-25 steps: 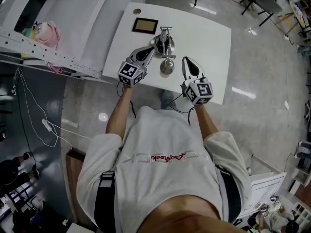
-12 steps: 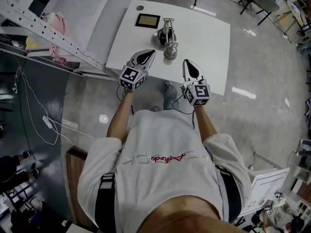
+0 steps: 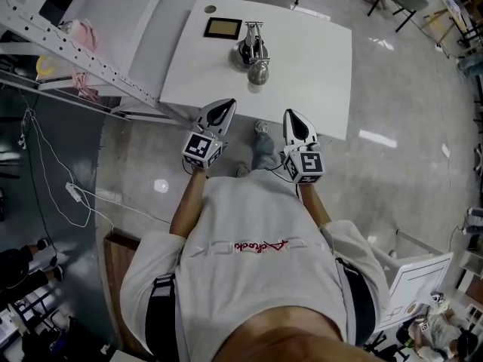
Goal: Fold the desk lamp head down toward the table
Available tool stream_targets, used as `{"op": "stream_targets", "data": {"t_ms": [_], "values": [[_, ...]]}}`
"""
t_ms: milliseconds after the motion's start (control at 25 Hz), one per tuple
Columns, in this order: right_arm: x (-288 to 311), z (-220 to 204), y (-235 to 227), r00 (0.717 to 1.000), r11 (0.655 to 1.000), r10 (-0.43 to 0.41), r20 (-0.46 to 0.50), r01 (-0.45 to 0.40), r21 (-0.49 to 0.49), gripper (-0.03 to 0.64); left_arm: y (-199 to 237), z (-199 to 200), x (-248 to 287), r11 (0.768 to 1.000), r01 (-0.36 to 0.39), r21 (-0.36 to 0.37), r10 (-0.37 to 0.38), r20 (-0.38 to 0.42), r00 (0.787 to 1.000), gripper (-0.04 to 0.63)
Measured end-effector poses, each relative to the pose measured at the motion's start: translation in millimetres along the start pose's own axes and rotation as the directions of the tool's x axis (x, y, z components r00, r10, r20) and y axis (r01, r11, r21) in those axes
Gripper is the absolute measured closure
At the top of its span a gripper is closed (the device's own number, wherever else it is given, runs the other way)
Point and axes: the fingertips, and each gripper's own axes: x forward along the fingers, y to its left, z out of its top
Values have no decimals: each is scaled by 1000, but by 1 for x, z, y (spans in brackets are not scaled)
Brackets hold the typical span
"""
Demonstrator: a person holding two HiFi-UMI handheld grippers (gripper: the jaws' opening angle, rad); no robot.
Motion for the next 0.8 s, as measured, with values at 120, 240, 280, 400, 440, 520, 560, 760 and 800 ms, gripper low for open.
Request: {"op": "stream_targets", "data": {"t_ms": [120,240,280,400,440,520,560,760,800], "values": [[-15,-1,-1,1000,1000,-27,0,27,3,591,-6,-5,-11,1000,-8,5,8,-18,1000,572],[-17,-2,-1,999,999,-36,0,36,10,591,-3,-11,-14,1000,-20,-14,20,-23,1000,572],[-16,-3,-2,999,999,-36,-1,36,9,591,-1,-12,-14,999,-25,-21,24,-22,999,572],[-13,-3,-4,999,1000,-31,-7,31,-3,591,2,-13,-11,999,-33,-29,33,-22,999,572],[-12,-3,-5,1000,1000,-29,-9,29,-9,591,3,-13,-10,999,-34,-28,33,-22,999,572],[-10,-3,-6,999,999,-31,-10,31,-15,591,5,-13,-8,999,-33,-25,33,-22,999,572],[-9,-3,-7,999,999,-33,-10,33,-15,591,6,-13,-8,999,-33,-24,33,-21,999,572],[-9,-7,-6,999,999,-32,-21,32,-17,591,4,-16,-5,999,-27,-23,26,-29,999,572],[-8,-7,-5,999,999,-31,-23,31,-18,591,4,-16,-5,999,-25,-24,24,-30,999,572]]}}
